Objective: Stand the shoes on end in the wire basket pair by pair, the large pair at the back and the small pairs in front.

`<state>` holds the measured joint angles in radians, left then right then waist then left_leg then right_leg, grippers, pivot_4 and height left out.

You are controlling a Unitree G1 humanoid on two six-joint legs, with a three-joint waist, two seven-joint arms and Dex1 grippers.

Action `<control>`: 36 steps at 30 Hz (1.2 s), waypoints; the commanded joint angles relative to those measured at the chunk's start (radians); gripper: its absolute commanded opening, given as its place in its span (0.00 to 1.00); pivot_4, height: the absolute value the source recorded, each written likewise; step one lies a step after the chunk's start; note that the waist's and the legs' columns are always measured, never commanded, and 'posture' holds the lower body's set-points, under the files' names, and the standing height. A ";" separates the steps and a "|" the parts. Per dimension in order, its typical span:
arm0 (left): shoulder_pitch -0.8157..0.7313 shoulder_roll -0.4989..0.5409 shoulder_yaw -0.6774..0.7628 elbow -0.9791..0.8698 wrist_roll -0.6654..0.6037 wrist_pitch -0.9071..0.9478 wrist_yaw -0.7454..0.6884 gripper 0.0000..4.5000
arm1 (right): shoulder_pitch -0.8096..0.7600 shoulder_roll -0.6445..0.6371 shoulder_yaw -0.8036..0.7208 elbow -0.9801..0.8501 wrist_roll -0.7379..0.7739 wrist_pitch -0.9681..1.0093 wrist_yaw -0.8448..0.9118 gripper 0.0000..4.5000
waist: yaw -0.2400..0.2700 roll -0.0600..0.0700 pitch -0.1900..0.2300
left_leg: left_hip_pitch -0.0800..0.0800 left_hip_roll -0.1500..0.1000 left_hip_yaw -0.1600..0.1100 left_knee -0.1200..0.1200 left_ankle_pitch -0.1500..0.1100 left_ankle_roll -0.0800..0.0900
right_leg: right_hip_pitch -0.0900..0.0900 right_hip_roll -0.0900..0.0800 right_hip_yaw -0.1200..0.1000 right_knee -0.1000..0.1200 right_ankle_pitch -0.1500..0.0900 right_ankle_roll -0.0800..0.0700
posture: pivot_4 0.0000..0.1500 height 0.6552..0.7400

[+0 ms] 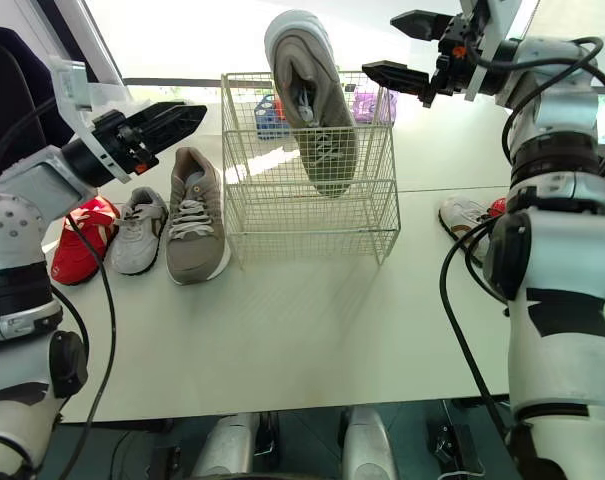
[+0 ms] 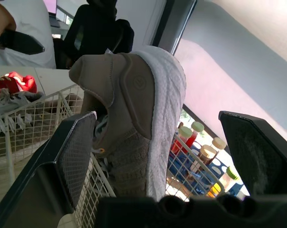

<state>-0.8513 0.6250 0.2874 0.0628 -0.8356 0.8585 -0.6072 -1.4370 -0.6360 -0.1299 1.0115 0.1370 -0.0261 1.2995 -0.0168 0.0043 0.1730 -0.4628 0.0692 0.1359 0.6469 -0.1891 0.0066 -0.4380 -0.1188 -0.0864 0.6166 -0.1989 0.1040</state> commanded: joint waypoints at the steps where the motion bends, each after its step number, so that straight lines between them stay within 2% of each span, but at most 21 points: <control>1: -0.075 0.034 -0.075 0.058 0.148 -0.118 -0.021 1.00 | 0.133 0.050 0.007 -0.333 0.046 0.065 -0.088 0.99 | 0.001 0.000 0.000 | 0.000 0.000 0.000 0.000 0.000 0.000 | 0.000 0.000 0.000 0.000 0.000 0.000 | 1.00 1.00; 3: -0.117 0.028 -0.139 0.123 0.236 -0.211 -0.062 1.00 | 0.218 0.091 0.003 -0.510 0.062 0.147 -0.190 0.99 | 0.004 0.000 0.000 | 0.000 0.000 0.000 0.000 0.000 0.000 | 0.000 0.000 0.000 0.001 0.000 0.000 | 1.00 1.00; 6: -0.191 -0.021 -0.176 0.240 0.309 -0.311 -0.087 1.00 | 0.293 0.120 0.015 -0.651 0.040 0.205 -0.306 0.99 | 0.008 0.000 0.000 | -0.001 0.000 0.001 0.001 0.000 0.000 | -0.002 0.000 0.000 0.002 0.000 0.000 | 1.00 1.00; 11: -0.352 -0.130 -0.264 0.523 0.502 -0.590 -0.073 1.00 | 0.357 0.151 0.001 -0.768 0.048 0.274 -0.475 0.99 | 0.010 0.000 0.000 | -0.002 0.000 0.000 0.001 0.000 0.000 | -0.002 0.000 0.000 0.000 0.000 0.000 | 1.00 1.00; 17: -0.489 -0.234 -0.296 0.817 0.637 -0.831 -0.056 1.00 | 0.407 0.128 -0.020 -0.887 0.079 0.350 -0.568 0.99 | 0.004 -0.001 0.000 | -0.002 0.000 0.001 0.001 -0.003 0.007 | -0.002 0.000 0.000 0.000 0.000 0.000 | 1.00 1.00; 24: -0.605 -0.334 -0.301 1.056 0.734 -0.992 0.017 1.00 | 0.457 0.101 -0.033 -1.028 0.106 0.440 -0.638 0.99 | 0.009 -0.002 0.001 | -0.003 0.000 0.000 0.001 -0.004 0.007 | -0.003 0.000 0.000 0.000 0.000 0.000 | 1.00 1.00; 36: -0.655 -0.419 -0.269 1.138 0.755 -1.053 0.007 1.00 | 0.494 0.065 -0.048 -1.124 0.129 0.518 -0.712 0.99 | 0.005 -0.002 0.001 | -0.006 0.000 0.000 0.003 -0.005 0.009 | -0.005 0.000 0.000 -0.001 0.000 0.000 | 1.00 1.00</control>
<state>-1.4645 0.2037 -0.0029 1.2079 -0.0869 -0.1679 -0.6061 -0.9325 -0.5514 -0.1484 -0.0652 0.2513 0.4952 0.6017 -0.0123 0.0019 0.1741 -0.4689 0.0688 0.1354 0.6497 -0.1940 0.0160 -0.4427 -0.1191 -0.0864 0.6155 -0.1990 0.1041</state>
